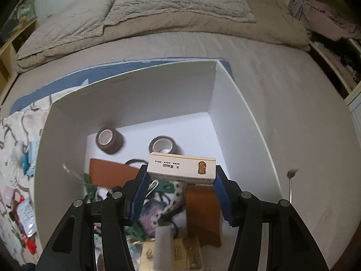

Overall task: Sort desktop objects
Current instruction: 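Lower the small white box into the white box and open the right gripper while the left carries the clip, then lower the black clip into the white box and open the left gripper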

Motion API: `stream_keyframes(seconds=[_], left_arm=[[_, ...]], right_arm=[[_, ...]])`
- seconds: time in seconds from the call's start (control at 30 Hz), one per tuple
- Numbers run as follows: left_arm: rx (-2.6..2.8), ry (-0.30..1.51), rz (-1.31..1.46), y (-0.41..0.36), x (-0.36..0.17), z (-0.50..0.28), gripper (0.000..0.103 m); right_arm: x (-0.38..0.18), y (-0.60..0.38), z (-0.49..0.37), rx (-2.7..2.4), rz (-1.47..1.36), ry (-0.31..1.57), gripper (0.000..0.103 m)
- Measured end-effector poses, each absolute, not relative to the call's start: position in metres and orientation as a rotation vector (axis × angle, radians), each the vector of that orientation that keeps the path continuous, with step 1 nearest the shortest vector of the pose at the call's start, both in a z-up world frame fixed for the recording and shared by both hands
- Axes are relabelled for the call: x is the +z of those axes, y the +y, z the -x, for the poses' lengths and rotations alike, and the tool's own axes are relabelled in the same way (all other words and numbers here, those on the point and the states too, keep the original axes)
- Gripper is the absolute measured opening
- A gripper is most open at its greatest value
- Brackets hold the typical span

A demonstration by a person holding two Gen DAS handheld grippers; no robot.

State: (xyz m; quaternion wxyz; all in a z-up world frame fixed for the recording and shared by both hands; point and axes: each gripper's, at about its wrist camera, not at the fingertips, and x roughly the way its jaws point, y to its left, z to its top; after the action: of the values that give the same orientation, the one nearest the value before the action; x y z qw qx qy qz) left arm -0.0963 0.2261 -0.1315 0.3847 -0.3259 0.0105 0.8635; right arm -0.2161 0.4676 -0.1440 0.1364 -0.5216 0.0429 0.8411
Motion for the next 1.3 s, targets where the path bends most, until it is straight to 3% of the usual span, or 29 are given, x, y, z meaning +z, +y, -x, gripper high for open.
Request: stream_keyframes(seconds=[0.07,0.2,0.27,0.3,0.57,0.9,1.3], left_arm=[[2.201,0.024,0.834,0.225,-0.132,0.098,0.025],[2.205,0.022,0.841,0.225,-0.133,0.102,0.025],[2.206,0.022,0.842,0.226,-0.133,0.102,0.025],[2.206,0.02,0.843,0.226,-0.133,0.102,0.025],[2.207,0.03,0.842,0.229,-0.129,0.103,0.025],[2.197,0.019,0.857,0.243,-0.112,0.113,0.025],[2.129,0.05,0.999,0.288,-0.11,0.142,0.025]], right_arm=[[-0.14,0.467,0.216,2.432,1.44,0.047,0.057],[-0.139,0.471,0.213,2.455,1.449,0.082,0.058],[-0.137,0.473,0.214,2.465,1.456,0.094,0.076],[-0.136,0.473,0.213,2.468,1.453,0.093,0.076],[-0.115,0.469,0.204,2.563,1.336,0.064,0.076],[-0.075,0.461,0.138,2.775,1.113,0.179,0.076],[-0.081,0.468,0.078,2.853,0.969,0.306,0.077]])
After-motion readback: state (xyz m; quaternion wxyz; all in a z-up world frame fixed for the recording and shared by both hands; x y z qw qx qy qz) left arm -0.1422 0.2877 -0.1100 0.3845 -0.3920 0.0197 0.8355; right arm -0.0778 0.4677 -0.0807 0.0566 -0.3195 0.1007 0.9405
